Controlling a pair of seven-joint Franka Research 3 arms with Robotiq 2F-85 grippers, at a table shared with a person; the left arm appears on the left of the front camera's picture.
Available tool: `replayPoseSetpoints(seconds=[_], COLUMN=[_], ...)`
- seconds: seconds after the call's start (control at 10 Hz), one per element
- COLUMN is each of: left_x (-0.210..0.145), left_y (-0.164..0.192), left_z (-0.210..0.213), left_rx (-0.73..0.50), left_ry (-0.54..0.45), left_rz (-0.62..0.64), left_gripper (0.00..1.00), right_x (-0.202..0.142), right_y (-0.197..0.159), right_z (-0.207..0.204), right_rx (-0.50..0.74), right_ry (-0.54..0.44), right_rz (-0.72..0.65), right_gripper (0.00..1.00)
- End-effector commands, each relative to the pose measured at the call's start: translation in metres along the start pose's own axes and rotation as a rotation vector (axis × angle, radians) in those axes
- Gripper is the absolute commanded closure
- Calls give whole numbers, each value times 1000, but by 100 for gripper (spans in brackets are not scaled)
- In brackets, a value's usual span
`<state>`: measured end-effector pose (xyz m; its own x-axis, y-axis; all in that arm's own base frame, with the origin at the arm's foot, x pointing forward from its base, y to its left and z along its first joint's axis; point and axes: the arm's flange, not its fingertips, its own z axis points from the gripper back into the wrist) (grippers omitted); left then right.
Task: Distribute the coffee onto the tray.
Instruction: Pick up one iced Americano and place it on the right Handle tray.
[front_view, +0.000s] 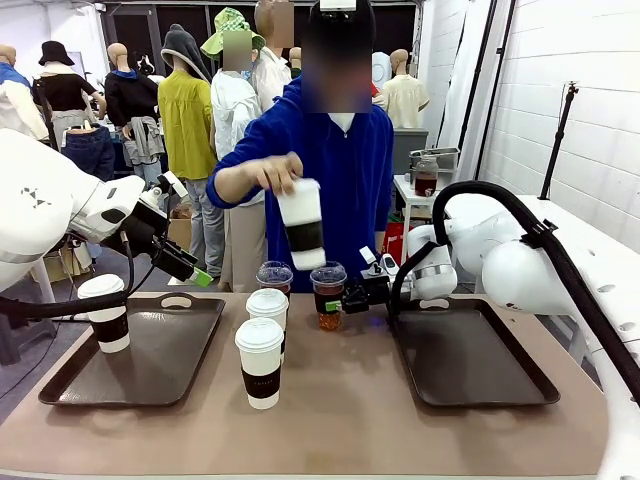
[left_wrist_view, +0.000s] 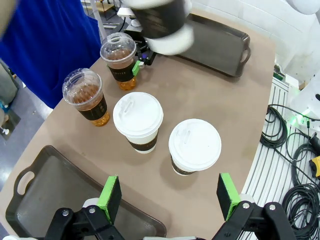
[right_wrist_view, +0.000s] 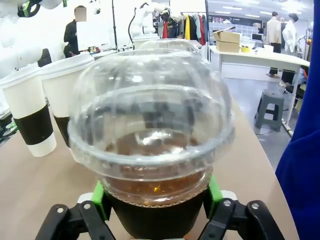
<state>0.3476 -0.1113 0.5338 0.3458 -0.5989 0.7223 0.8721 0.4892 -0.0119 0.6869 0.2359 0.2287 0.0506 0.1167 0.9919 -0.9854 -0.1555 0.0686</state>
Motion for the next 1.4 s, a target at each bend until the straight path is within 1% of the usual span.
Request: replayPoseSetpoints(seconds=[0.0,0.3,0.5,0.7,0.8,0.9,1.1,1.2,1.3], left_x=[-1,-1,-1,-1,-1,-1,-1,-1,-1], left_y=[2,2,2,2,2,2,2,2,2], left_z=[-1,-1,-1,-1,-1,-1,-1,-1,-1], left_rx=[-18,-18,-18,-18,-18,-18,-18,-18,-18], left_ry=[-13,-13,-13,-13,-13,-13,-13,-13,-13], left_rz=[-4,-4,-4,-4,-4,-4,-4,-4,-4], left_gripper=[0,0,0,0,0,0,0,0,0], right_x=[4,10,30,61,71,77,84,86,86], right_y=[-7,-3,10,27,36,47,71,91,103], right_z=[-1,3,16,44,60,77,107,125,132], right_rx=[19,31,42,56,80,113,115,125,124], right_ry=[13,-3,-26,-52,-63,-82,-80,-83,-75], right_rz=[-12,-21,1,16,14,4,10,15,7], right_gripper=[17,17,17,17,17,17,17,17,17])
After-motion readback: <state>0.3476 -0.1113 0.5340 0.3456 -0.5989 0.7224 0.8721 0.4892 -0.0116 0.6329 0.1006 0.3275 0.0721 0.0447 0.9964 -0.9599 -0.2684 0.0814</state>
